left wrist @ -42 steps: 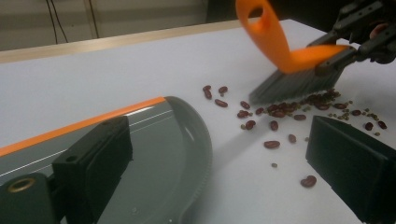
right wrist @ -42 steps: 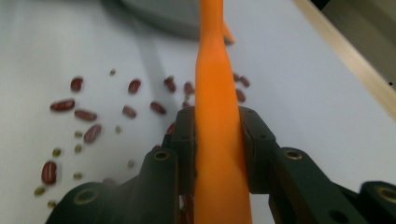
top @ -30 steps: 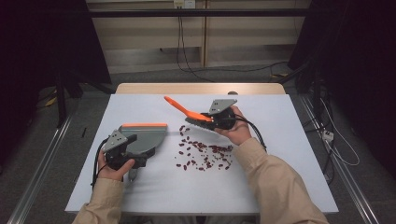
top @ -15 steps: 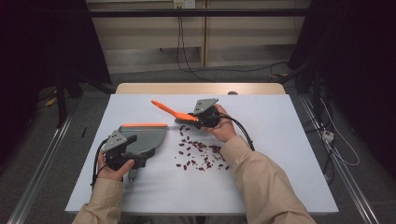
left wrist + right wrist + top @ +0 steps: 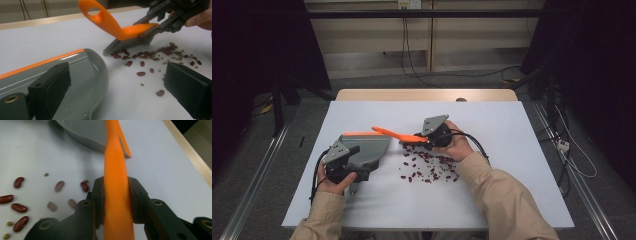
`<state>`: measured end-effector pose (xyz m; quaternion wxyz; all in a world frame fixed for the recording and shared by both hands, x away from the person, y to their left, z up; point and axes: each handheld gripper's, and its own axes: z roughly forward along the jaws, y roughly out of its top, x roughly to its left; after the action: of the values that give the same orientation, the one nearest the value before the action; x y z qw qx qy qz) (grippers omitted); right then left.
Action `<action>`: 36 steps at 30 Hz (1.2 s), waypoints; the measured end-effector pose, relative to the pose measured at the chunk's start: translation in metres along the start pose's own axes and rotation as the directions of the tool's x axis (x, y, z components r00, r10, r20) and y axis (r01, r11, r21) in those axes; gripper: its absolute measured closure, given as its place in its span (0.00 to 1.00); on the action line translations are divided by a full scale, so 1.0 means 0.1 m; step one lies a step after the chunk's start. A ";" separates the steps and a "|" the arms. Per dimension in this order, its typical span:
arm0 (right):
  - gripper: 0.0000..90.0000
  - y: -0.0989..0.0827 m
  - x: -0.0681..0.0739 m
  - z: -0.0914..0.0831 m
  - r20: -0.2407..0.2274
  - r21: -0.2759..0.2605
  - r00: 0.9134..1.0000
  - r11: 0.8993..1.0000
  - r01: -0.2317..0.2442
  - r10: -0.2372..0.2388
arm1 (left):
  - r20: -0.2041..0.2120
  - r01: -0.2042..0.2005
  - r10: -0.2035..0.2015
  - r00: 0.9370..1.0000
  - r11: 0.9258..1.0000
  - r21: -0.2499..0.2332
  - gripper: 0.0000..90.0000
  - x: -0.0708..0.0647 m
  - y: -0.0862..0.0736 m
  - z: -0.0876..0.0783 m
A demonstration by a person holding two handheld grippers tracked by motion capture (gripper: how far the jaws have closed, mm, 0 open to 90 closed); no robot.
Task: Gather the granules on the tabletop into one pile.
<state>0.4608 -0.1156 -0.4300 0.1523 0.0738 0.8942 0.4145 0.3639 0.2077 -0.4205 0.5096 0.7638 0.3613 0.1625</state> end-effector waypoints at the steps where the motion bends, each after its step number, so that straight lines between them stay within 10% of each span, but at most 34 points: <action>1: 0.79 0.00 0.03 -0.02 -0.008 -0.002 1.000 1.000 -0.001 0.001 | 0.001 -0.002 0.002 1.000 1.000 0.001 0.08 0.00 0.00 0.00; 19: 0.80 -0.02 0.28 -0.21 -0.071 -0.027 0.997 1.000 -0.016 0.014 | 0.014 -0.012 0.012 1.000 1.000 0.004 0.07 0.06 -0.09 -0.14; 28: 0.80 -0.02 0.12 -0.36 0.010 -0.079 0.999 0.996 -0.049 0.050 | 0.022 -0.005 0.005 1.000 1.000 0.009 0.07 0.10 -0.12 -0.17; 36: 0.80 -0.33 -0.02 -0.53 0.108 0.000 0.992 0.998 -0.068 0.068 | 0.027 -0.007 0.007 1.000 1.000 0.013 0.07 0.11 -0.13 -0.15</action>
<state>0.4452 -0.1759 -0.4223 0.1861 0.1269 0.8823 0.4132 0.3571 0.2280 -0.4271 0.5087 0.7706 0.3528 0.1516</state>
